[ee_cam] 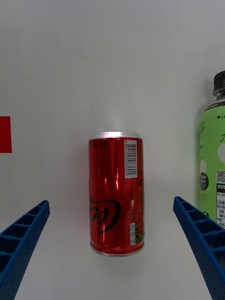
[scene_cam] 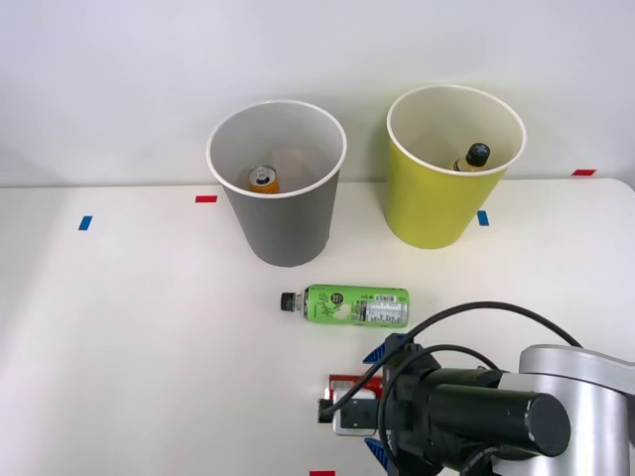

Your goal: Put cans in the gray bin, plastic bottles in the light green bin

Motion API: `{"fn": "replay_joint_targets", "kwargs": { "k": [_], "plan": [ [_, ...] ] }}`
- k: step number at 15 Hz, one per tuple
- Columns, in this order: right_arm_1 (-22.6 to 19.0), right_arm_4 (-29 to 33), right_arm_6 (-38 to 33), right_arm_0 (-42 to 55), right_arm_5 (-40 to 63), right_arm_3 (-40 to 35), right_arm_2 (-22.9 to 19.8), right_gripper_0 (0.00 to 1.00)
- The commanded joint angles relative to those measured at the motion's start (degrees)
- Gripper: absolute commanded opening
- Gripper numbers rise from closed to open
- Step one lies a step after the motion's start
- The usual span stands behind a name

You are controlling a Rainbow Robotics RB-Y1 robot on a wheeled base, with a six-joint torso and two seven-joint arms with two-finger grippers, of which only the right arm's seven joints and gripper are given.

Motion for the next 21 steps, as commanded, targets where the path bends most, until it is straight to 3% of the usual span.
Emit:
{"fn": "replay_joint_targets", "kwargs": {
  "k": [1,9,17,21],
  "plan": [
    [2.4,-0.1,0.5,-1.5,4.1,0.0,0.0,0.91],
    [5.0,-0.1,2.8,-3.0,11.1,0.2,0.5,0.92],
    [12.6,0.1,3.9,-5.5,10.3,9.9,0.7,0.92],
    [13.8,1.0,5.4,-5.6,9.8,12.0,0.7,0.92]
  ]
}}
